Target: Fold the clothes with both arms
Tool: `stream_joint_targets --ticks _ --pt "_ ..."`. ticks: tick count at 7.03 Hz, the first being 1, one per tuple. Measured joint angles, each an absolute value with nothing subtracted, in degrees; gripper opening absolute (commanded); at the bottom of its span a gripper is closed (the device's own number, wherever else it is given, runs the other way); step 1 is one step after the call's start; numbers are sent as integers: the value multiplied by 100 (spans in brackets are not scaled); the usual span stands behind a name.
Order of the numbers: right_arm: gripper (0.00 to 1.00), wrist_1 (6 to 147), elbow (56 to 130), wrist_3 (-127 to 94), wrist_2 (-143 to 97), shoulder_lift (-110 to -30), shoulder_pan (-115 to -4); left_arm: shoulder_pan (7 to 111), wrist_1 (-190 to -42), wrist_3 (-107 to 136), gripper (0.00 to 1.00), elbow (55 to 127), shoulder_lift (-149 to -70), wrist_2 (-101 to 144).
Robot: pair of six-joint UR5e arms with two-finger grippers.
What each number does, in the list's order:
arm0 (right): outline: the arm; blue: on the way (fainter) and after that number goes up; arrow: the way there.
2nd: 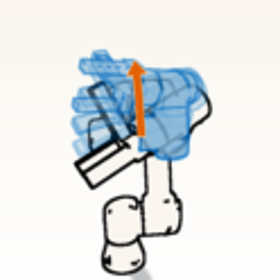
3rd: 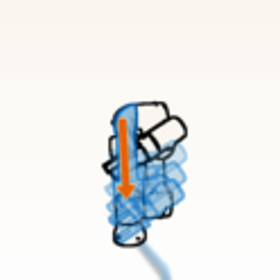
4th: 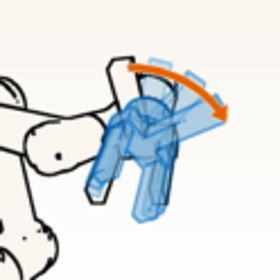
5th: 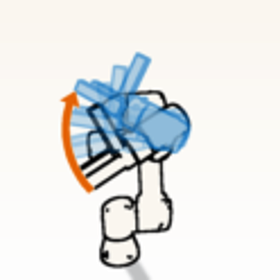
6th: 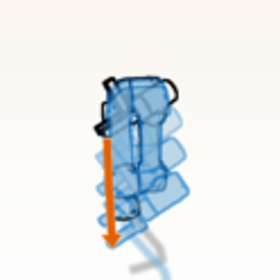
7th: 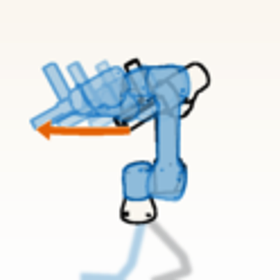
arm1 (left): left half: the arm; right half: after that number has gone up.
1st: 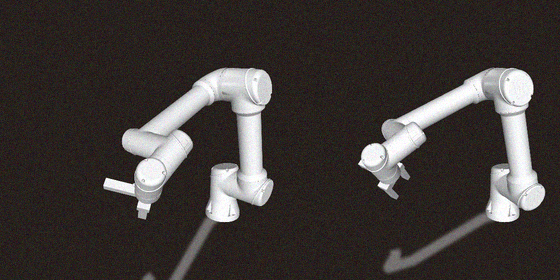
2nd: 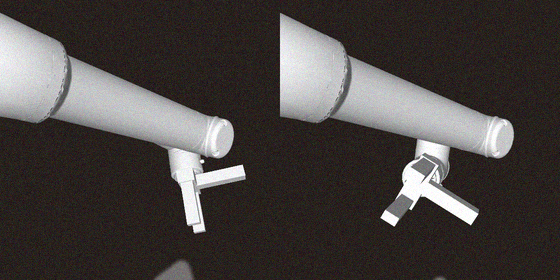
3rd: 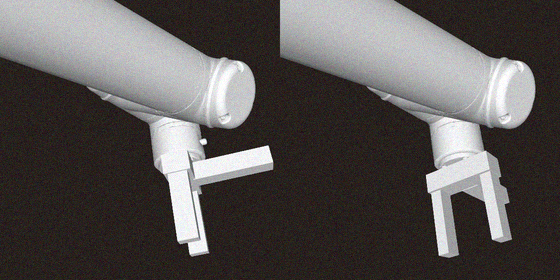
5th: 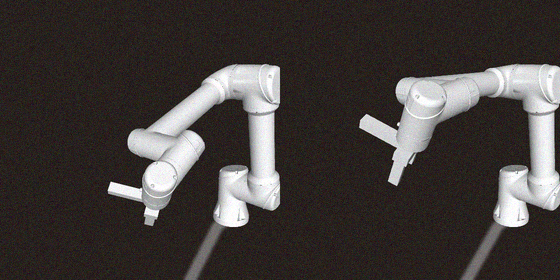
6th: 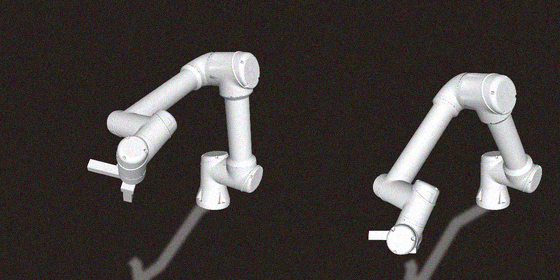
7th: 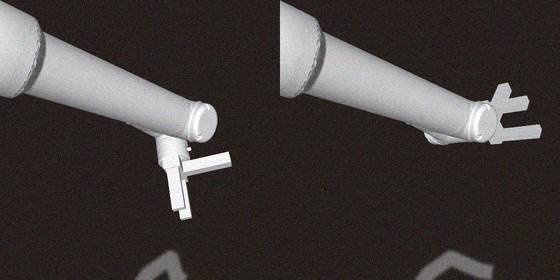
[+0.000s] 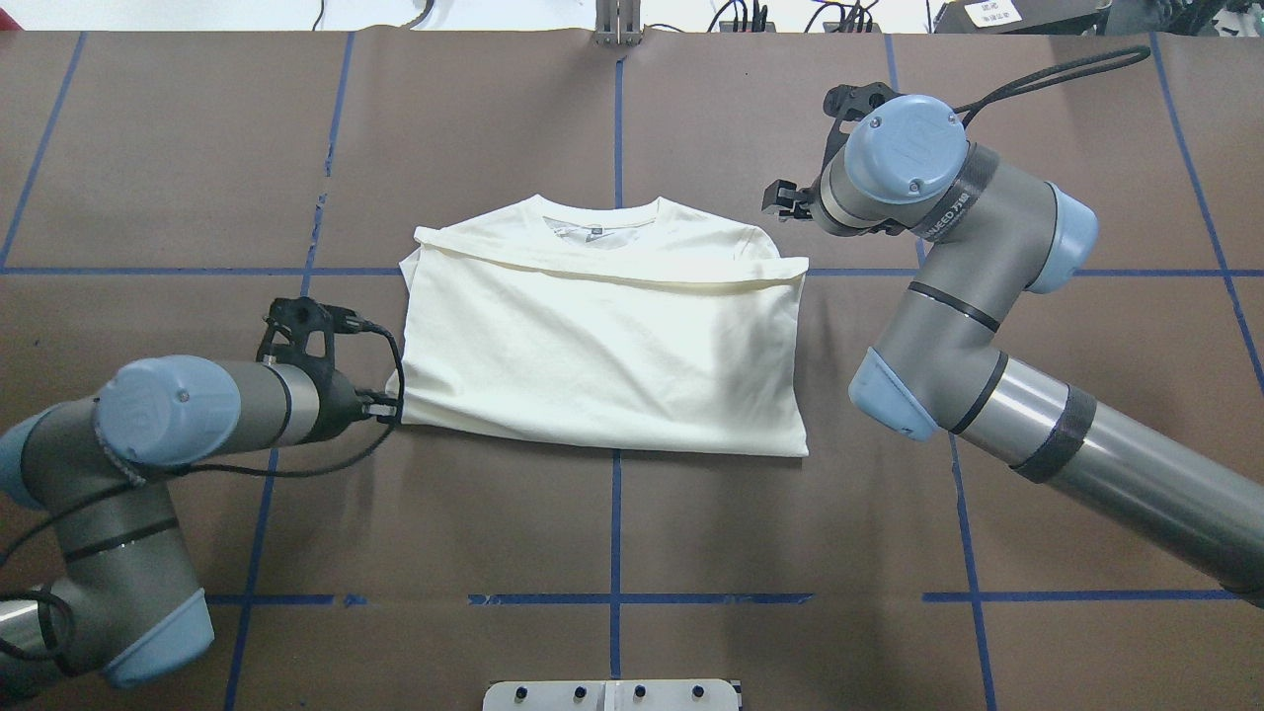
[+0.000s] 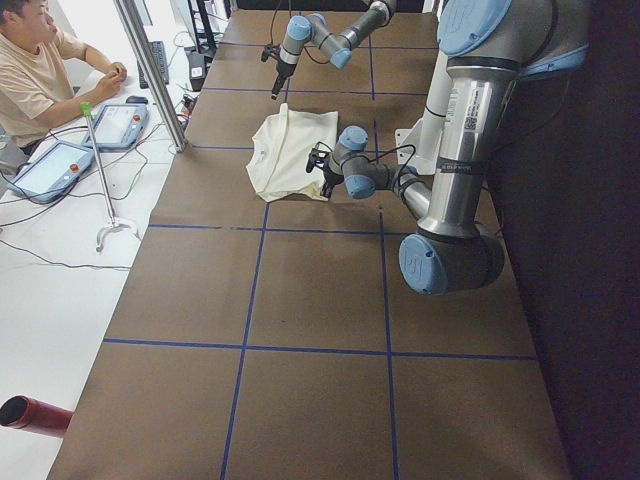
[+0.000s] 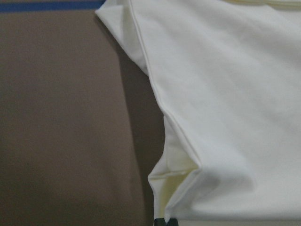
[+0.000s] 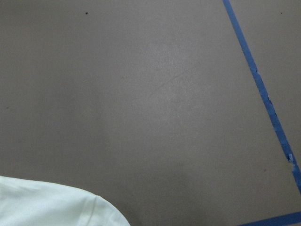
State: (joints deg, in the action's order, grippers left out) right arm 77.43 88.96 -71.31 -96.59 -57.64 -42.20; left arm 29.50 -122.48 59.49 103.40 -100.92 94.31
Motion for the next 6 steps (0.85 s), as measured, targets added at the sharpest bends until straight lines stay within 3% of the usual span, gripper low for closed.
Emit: stream_joint_targets --ticks 2,5,6 --pt "100 7743 8900 -7159 -9659 -5756 -4219 3988 -12273 4766 0 9277 -10670 9450" --pt "100 7745 8935 -7193 -9659 -5741 -4213 4863 -12659 4289 0 5992 -13165 9247" --pt "100 7749 8976 -7201 -9659 -5734 -4214 4952 -12846 4285 29 5177 -13803 9052"
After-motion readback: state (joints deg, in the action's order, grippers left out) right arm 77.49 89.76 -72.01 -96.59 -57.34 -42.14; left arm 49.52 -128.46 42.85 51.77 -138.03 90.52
